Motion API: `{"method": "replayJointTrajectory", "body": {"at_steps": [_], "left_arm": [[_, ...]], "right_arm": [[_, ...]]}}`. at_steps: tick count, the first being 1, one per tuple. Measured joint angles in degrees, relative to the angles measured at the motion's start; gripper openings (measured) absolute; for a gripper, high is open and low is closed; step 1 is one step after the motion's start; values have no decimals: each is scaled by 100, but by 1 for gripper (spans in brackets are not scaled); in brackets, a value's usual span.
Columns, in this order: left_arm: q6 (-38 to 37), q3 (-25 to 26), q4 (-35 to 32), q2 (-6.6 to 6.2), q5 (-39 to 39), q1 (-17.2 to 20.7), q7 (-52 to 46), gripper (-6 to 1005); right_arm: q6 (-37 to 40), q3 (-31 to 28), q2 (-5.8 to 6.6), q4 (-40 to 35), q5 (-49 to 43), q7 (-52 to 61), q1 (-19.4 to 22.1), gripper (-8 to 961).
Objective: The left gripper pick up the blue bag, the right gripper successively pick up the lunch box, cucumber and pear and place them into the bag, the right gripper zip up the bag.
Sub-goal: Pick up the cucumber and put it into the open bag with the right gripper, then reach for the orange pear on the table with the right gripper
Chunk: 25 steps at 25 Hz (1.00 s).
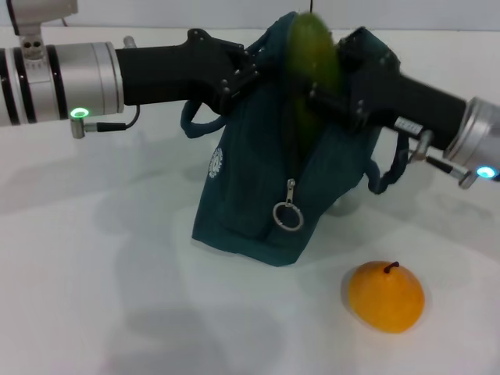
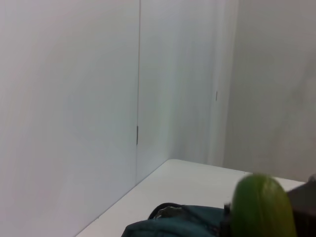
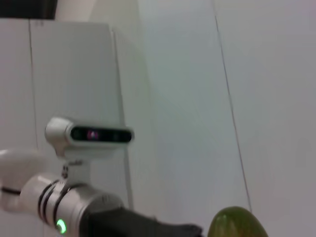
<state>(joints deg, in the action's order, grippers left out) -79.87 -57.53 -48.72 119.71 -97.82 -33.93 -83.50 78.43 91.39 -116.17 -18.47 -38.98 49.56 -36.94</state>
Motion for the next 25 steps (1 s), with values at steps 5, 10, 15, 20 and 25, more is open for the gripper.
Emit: {"method": "replayJointTrajectory", "body": {"at_steps": [5, 10, 15, 20, 25], "left_arm": [[7, -10, 3, 0, 1, -6, 0, 41], [6, -13, 4, 0, 1, -33, -12, 41], [6, -12, 3, 0, 1, -32, -53, 41], [7, -12, 2, -1, 3, 21, -55, 42], [7, -13, 2, -7, 3, 104, -22, 42]], "right_arm": [[-39, 339, 0, -104, 102, -86, 20, 548], [18, 337, -1, -213, 121, -112, 179, 590], [98, 318, 6, -623, 264, -328, 613, 726], [839, 156, 70, -760, 258, -845, 1141, 871], [1642, 14, 271, -563, 9, -1385, 1859, 880]]}}
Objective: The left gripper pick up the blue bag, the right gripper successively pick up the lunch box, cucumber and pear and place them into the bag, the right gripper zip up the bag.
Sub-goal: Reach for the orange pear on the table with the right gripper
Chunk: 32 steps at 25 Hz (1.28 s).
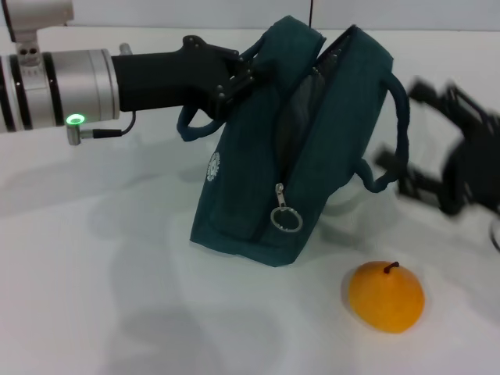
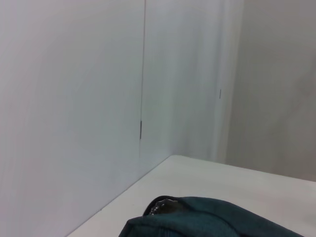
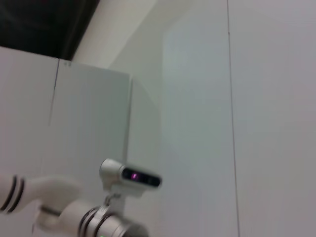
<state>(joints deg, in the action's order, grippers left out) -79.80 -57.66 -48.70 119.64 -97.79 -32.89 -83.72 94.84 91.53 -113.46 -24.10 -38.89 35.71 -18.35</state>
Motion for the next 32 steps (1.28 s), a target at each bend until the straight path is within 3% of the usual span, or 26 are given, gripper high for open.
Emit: {"method": "replayJointTrajectory", "body": {"at_steps": [3, 5, 12, 24, 32], "left_arm": [[0, -5, 0, -1, -7, 38, 10, 42], [0, -8, 1, -2, -28, 48, 10, 42], [0, -185, 84, -4, -46, -14, 21, 41], [0, -224, 83, 2, -29, -25, 56, 41], [23, -228, 80, -6, -15, -51, 149, 41]], "right_arm": [[178, 1, 108, 120, -468, -112, 286, 874], [219, 4, 116, 320, -691, -220, 363, 853], [448, -1, -7, 1279, -821, -767, 409, 801], [287, 66, -102, 1647, -894, -1048, 418, 793], [68, 59, -145, 1662, -901, -1074, 363, 669]]}}
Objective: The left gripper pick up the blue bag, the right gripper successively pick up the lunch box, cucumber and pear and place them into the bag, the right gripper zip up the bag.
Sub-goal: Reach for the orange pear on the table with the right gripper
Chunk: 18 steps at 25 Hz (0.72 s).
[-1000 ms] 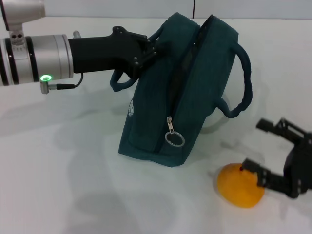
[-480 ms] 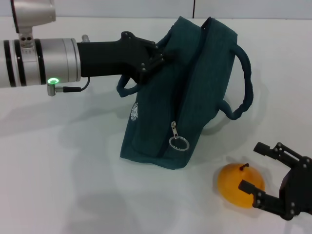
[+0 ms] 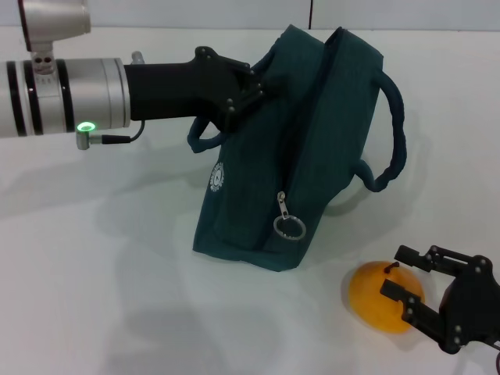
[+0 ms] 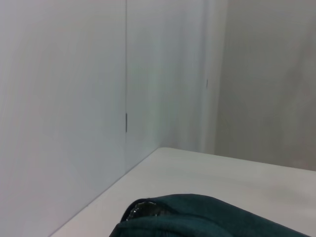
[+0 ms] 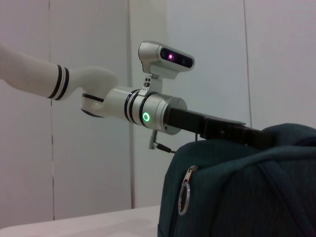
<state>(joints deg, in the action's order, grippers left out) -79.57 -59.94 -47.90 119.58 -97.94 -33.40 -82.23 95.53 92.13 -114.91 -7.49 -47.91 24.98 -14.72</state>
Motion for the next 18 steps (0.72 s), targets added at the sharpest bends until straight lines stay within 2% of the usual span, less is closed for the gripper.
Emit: {"method": "replayJointTrajectory", "body": {"at_steps": [5, 18], "left_arm": [[84, 0, 0, 5, 3, -19, 26, 41], [94, -1, 0, 12, -4, -18, 24, 42]], "right_arm": [[-63, 9, -6, -15, 0, 20, -31, 429], [-156, 25, -21, -53, 1, 123, -89, 368]]}}
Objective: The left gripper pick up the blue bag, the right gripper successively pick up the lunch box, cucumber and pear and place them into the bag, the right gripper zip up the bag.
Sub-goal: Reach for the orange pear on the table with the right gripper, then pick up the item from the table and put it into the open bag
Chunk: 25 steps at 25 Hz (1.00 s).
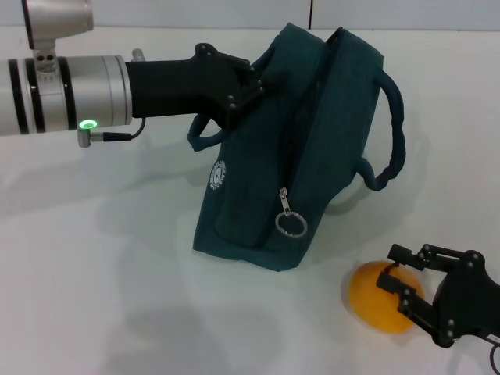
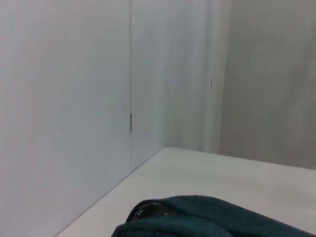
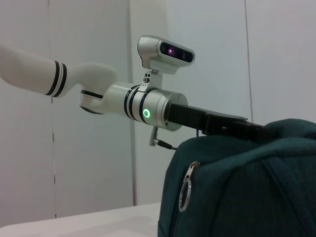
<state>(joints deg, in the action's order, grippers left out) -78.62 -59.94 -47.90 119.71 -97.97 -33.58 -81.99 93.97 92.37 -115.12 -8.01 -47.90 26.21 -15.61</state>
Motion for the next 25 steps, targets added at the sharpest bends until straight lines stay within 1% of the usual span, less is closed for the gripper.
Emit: {"method": "replayJointTrajectory", "body": {"at_steps": [3, 11, 17, 21, 25], "left_arm": [[4, 0, 0, 0, -12, 4, -1, 42], [6, 1, 0, -5, -21, -2, -1, 42], [6, 1, 0, -16, -26, -7, 8, 41], [6, 1, 0, -20, -28, -4, 63, 41], [6, 7, 0, -27, -29, 12, 72, 41]], "right_arm": [[-65, 2, -3, -16, 0, 14, -31, 347], [-138, 51, -16, -27, 0, 13, -88, 164], [-180, 52, -18, -29, 11, 34, -134, 61], [-19, -27, -16, -68, 100, 34, -131, 43], [543, -382, 12, -164, 124, 17, -80, 37]]}}
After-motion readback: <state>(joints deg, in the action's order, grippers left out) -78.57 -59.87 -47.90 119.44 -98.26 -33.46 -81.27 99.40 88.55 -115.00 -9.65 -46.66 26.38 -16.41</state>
